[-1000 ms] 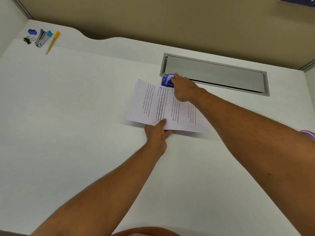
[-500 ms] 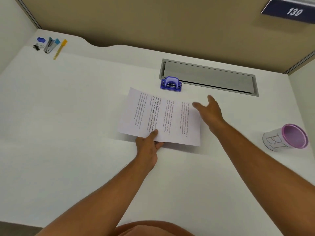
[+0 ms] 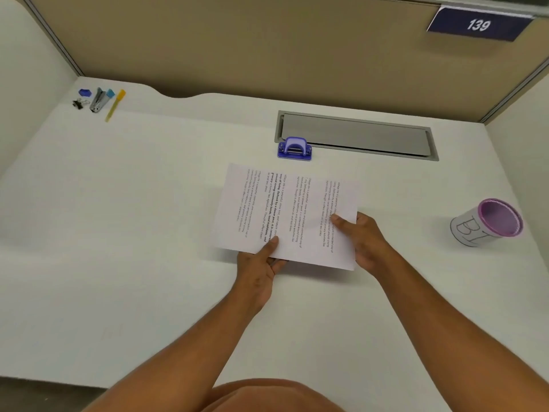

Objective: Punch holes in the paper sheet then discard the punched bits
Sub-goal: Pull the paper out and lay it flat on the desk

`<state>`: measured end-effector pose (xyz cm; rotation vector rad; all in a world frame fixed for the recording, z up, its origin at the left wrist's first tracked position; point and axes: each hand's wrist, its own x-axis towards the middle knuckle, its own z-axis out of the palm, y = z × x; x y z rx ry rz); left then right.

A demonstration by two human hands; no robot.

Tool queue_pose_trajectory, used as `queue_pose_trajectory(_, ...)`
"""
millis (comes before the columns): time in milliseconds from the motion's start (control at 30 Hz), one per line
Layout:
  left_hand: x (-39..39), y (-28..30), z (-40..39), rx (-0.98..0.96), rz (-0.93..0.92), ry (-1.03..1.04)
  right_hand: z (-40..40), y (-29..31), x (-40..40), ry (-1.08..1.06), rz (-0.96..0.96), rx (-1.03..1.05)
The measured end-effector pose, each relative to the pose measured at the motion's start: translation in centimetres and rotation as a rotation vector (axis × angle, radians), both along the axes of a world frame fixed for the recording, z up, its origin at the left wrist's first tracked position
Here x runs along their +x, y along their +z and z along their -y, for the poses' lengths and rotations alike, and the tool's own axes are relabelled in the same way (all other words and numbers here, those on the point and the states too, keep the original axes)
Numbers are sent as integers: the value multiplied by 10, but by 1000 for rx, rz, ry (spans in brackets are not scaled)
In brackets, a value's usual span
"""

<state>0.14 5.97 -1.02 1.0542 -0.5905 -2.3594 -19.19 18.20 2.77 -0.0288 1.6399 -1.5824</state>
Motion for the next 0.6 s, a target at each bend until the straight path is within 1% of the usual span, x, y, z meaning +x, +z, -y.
queue_pose_trajectory(100, 17, 2, 20, -25, 7, -27, -3, 5, -1, 3, -55, -6)
queue_pose_trajectory(167, 30, 3, 44, -12, 20, -18, -6, 7, -5, 12, -86, -4)
queue_pose_trajectory(200, 37, 4, 57, -41, 39, -39, -7, 9, -7, 19, -102, -5)
queue_pose_trajectory(333, 49, 13, 107, -331, 220, -250, -13, 14, -15, 51, -163, -34)
queue_pose_trajectory(433, 46, 27, 130, -563, 267, -388, -16, 19, -18, 80, -203, -64)
queue_pose_trajectory(600, 34, 44, 141, -824, 380, -469, -19, 26, -23, 58, -325, -43)
